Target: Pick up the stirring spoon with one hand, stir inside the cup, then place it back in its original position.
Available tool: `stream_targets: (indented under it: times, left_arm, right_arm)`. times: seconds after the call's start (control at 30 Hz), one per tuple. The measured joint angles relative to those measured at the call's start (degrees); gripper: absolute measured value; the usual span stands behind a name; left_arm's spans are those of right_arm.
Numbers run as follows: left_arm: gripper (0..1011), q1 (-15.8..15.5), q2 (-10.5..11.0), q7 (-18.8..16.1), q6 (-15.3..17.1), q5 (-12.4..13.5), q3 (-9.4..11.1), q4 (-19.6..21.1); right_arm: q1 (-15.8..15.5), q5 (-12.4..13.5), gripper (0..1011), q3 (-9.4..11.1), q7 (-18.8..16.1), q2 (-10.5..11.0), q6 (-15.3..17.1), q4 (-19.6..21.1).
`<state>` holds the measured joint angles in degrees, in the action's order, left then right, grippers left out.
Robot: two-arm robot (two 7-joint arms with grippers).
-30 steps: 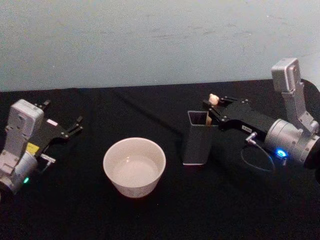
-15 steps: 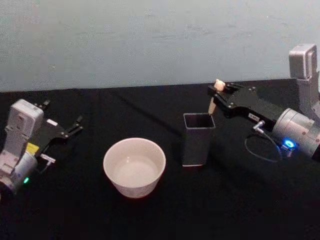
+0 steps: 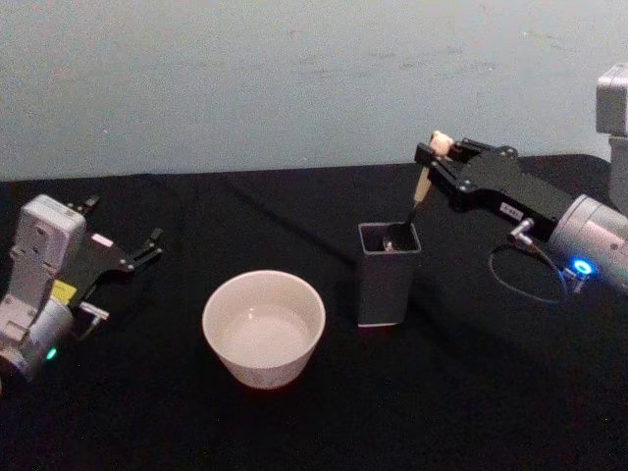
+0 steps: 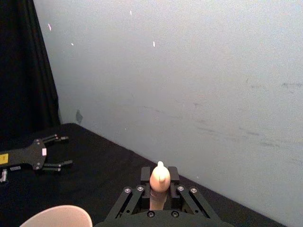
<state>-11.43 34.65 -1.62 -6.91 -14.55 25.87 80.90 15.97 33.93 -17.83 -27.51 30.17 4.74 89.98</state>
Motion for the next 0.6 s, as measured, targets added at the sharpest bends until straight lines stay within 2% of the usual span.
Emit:
stream_targets:
  times: [0.33, 0.6]
  left_arm:
    - [1001, 0.00, 0.00, 0.00, 0.00, 0.00, 0.00, 0.00]
    - [1001, 0.00, 0.00, 0.00, 0.00, 0.00, 0.00, 0.00]
  right_arm:
    - [1.06, 2.03, 223, 0.22, -0.14, 0.09, -0.65, 0.79]
    - [2.54, 4.47, 223, 0.17, -0.08, -0.78, -0.70, 1.08]
